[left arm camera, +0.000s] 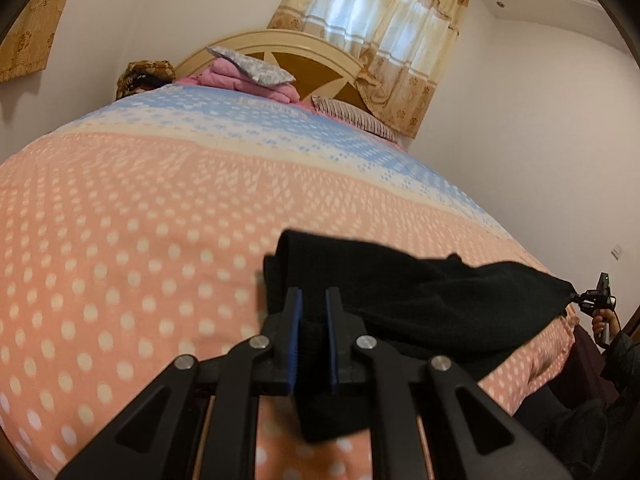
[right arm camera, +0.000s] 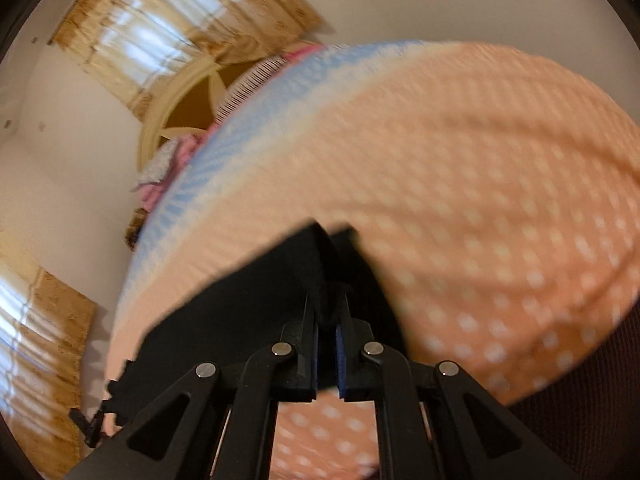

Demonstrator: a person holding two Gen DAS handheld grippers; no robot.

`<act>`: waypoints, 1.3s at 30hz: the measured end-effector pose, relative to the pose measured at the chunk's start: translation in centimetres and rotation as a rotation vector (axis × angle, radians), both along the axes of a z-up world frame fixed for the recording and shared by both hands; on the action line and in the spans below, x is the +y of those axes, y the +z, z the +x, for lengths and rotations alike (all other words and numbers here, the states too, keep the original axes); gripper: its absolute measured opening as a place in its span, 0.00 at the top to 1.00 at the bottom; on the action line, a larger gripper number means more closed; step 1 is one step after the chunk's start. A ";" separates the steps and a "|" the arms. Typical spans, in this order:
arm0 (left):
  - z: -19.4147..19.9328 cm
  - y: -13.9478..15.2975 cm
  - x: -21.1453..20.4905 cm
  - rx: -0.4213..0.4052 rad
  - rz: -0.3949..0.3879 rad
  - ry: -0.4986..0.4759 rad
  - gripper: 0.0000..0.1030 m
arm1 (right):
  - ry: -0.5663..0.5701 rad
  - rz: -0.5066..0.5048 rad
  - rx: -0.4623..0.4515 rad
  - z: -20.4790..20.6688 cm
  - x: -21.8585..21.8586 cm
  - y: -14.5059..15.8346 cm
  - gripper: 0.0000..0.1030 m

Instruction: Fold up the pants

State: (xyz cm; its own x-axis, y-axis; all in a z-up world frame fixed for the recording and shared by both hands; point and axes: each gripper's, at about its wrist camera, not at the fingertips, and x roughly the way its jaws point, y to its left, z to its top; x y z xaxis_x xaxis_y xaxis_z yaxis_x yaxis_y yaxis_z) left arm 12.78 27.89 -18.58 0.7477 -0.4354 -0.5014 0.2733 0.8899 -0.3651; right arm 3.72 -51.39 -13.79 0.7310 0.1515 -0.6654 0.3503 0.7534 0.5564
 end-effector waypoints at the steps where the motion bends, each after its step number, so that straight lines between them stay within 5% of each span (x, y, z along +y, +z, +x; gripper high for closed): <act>1: -0.3 -0.1 0.0 0.002 0.010 0.000 0.88 | 0.001 0.002 0.018 -0.3 0.0 -0.7 0.94; 5: -0.8 -0.4 -0.1 0.005 0.048 0.015 0.83 | -0.001 -0.030 0.062 -1.0 0.5 -1.7 0.94; 7: -0.7 -0.2 0.3 0.006 0.078 0.059 0.83 | -0.012 -0.049 0.067 -0.9 0.6 -1.5 0.88; 10: -1.1 -0.1 1.8 0.003 0.113 0.125 0.83 | -0.060 -0.052 0.070 -0.9 0.2 -0.8 0.65; 13: -2.0 0.2 4.3 0.008 0.099 0.199 0.83 | -0.140 -0.071 0.094 -1.5 -0.6 0.3 0.63; 17: -3.2 0.4 6.0 0.044 0.052 0.226 0.83 | -0.176 -0.269 0.111 -2.5 1.4 4.2 0.63; 20: -2.9 0.3 5.0 0.082 -0.027 0.171 0.83 | -0.038 -0.356 0.053 -0.6 6.3 7.4 0.64; 24: -1.6 -0.2 2.9 0.142 -0.128 0.120 0.83 | 0.288 -0.409 -0.010 5.0 16.7 9.3 0.64; 29: -1.1 -1.3 0.9 0.191 -0.158 0.106 0.62 | 0.700 -0.212 -0.060 12.6 30.8 8.2 0.63; 32: -1.5 -1.4 0.1 0.167 -0.167 0.103 0.63 | 0.875 -0.124 -0.043 17.2 39.4 6.6 0.63; 39: -2.6 -0.4 -0.8 0.116 -0.088 0.114 0.81 | 0.914 0.009 0.106 27.4 50.4 1.0 0.64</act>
State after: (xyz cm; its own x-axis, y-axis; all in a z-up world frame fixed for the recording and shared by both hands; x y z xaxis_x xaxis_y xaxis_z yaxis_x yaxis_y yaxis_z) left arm 10.21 27.05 -18.96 0.7342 -0.3970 -0.5508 0.1244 0.8762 -0.4657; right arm 31.14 -0.97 -12.80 0.2593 0.6460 -0.7180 -0.3296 0.7580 0.5629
